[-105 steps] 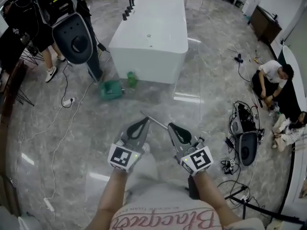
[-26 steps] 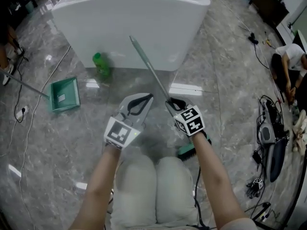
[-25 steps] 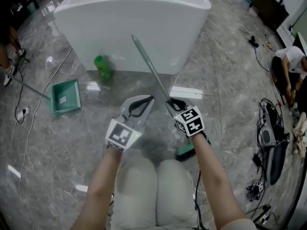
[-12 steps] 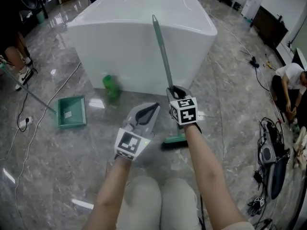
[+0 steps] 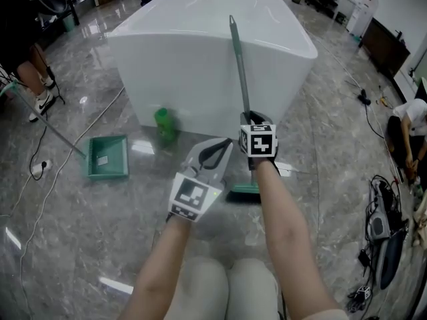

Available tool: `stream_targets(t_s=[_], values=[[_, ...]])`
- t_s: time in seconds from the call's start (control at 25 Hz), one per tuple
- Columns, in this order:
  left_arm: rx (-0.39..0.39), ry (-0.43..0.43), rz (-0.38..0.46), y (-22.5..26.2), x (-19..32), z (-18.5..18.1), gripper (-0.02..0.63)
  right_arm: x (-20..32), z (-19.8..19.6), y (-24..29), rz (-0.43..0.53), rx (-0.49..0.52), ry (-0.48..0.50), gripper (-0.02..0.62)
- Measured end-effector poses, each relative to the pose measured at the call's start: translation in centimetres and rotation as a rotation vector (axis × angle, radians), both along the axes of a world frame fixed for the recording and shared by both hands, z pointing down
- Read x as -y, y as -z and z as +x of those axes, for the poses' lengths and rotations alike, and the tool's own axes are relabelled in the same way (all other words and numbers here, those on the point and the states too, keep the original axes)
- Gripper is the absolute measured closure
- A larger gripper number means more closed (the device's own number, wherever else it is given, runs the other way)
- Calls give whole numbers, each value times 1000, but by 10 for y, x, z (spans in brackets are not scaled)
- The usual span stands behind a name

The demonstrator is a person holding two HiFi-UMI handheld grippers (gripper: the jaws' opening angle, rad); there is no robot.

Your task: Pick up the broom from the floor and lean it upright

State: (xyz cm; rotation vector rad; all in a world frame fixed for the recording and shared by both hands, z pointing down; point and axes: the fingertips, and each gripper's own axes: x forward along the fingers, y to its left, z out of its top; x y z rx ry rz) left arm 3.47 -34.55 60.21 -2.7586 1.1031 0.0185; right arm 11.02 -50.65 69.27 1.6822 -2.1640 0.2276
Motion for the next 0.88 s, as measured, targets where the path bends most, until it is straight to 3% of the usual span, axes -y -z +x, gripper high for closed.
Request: stream_targets(t_s=[0.48,0.88], values=[[-22,17,-3,1,2,-5,607,13,-1,8,60,-33,-13,506],[-26,5,-21,-4,3,6,607,4,-3,14,77,-51,58,393]])
